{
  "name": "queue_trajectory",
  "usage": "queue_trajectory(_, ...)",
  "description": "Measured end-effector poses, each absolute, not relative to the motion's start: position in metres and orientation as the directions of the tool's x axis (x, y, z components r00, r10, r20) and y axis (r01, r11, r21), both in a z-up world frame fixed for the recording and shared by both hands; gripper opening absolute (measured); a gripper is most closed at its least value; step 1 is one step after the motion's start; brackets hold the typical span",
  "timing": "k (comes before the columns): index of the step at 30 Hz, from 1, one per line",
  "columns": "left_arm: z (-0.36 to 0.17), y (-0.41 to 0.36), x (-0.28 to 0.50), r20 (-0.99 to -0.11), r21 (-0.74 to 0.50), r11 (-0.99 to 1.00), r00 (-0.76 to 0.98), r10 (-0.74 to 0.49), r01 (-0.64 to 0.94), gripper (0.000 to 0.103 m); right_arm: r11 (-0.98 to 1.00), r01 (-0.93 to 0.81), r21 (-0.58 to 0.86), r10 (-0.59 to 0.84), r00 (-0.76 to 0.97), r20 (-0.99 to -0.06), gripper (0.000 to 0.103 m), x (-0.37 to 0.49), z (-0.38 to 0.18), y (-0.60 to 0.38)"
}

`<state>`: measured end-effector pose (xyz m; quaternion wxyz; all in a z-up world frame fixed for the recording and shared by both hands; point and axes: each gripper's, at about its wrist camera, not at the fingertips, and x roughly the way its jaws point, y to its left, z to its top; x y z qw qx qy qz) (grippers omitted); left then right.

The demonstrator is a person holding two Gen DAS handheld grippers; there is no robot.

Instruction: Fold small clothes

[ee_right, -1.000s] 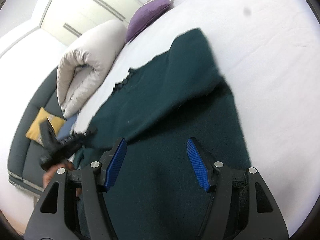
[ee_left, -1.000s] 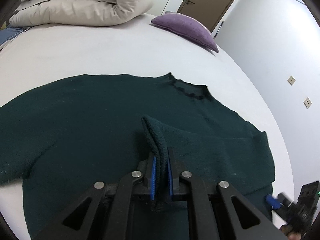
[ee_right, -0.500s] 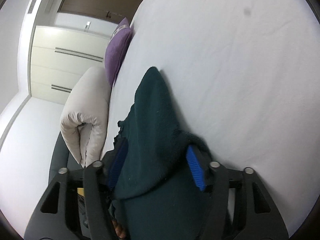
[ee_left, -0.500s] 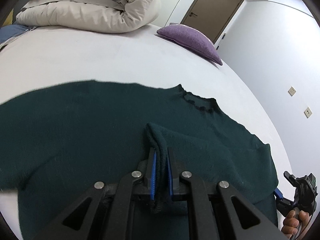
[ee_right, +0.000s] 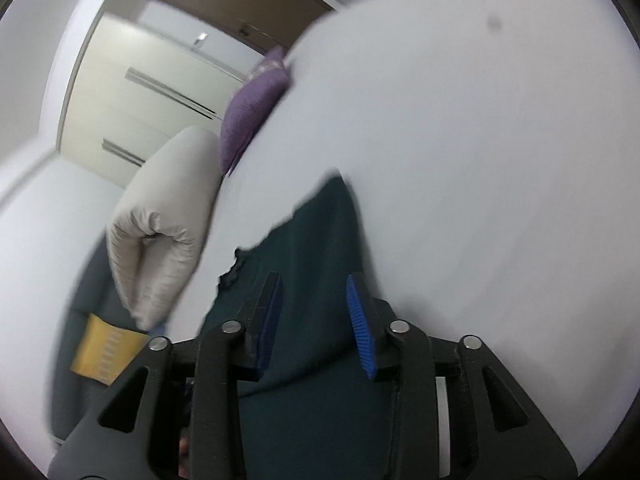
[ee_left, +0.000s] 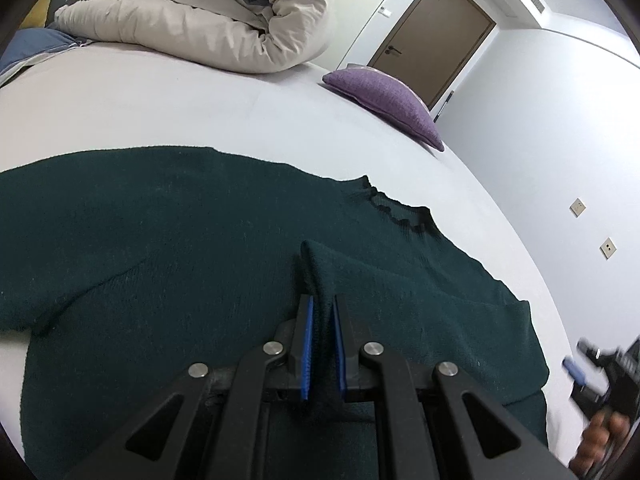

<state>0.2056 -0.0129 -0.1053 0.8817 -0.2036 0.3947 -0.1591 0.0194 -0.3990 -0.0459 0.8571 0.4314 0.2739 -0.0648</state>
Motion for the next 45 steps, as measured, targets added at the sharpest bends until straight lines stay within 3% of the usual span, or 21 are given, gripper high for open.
queue_trajectory(2,-0.106,-0.013,0.205,-0.633,-0.484,0.867,0.636,-0.441,0.119,0.010,0.666,0.373,0.646,0.105,0.810,-0.576,0.047,0.044,-0.037,-0.407)
queue_trajectory(9,-0.109,-0.011,0.202,-0.634,-0.488,0.866,0.639,-0.435,0.106,0.010,0.771,0.418,0.481,0.092,0.674,-0.733,0.046,0.131,-0.066,-0.421)
queue_trajectory(12,-0.111,-0.009,0.202,-0.634,-0.492,0.865,0.643,-0.431,0.094,0.010,0.827,0.410,0.385,0.028,0.654,-0.756,0.028,0.146,-0.073,-0.413)
queue_trajectory(13,-0.112,-0.008,0.202,-0.634,-0.494,0.865,0.643,-0.430,0.091,0.010,0.842,0.419,0.339,-0.010,0.641,-0.767,0.012,0.148,-0.074,-0.412)
queue_trajectory(19,-0.112,-0.009,0.199,-0.640,-0.477,0.875,0.652,-0.406,0.077,0.010,0.885,0.407,0.225,-0.091,0.627,-0.774,0.006,0.154,-0.078,-0.407)
queue_trajectory(27,-0.119,-0.005,0.199,-0.648,-0.492,0.869,0.645,-0.406,0.053,0.009,0.850,0.405,0.336,-0.019,0.662,-0.749,0.005,0.153,-0.084,-0.421)
queue_trajectory(30,-0.121,-0.004,0.199,-0.645,-0.500,0.865,0.644,-0.412,0.053,0.010,0.811,0.483,0.330,-0.102,0.672,-0.734,0.010,0.126,-0.065,-0.429)
queue_trajectory(32,-0.122,-0.003,0.200,-0.643,-0.510,0.859,0.642,-0.418,0.049,0.011,0.818,0.437,0.373,-0.075,0.725,-0.685,0.013,0.103,-0.050,-0.417)
queue_trajectory(37,-0.123,-0.003,0.200,-0.642,-0.510,0.859,0.643,-0.418,0.048,0.011,0.916,0.269,0.298,0.026,0.701,-0.712,0.013,0.084,-0.058,-0.355)
queue_trajectory(39,-0.123,-0.003,0.200,-0.642,-0.512,0.857,0.642,-0.419,0.048,0.011,0.912,0.287,0.293,0.034,0.659,-0.752,0.014,0.081,-0.079,-0.354)
queue_trajectory(42,-0.123,-0.003,0.200,-0.642,-0.512,0.858,0.642,-0.419,0.048,0.012,0.887,0.266,0.377,0.094,0.696,-0.712,0.013,0.073,-0.089,-0.367)
queue_trajectory(45,-0.124,-0.004,0.201,-0.641,-0.519,0.853,0.638,-0.426,0.048,0.013,0.894,0.275,0.355,0.074,0.690,-0.720,0.013,0.065,-0.082,-0.368)
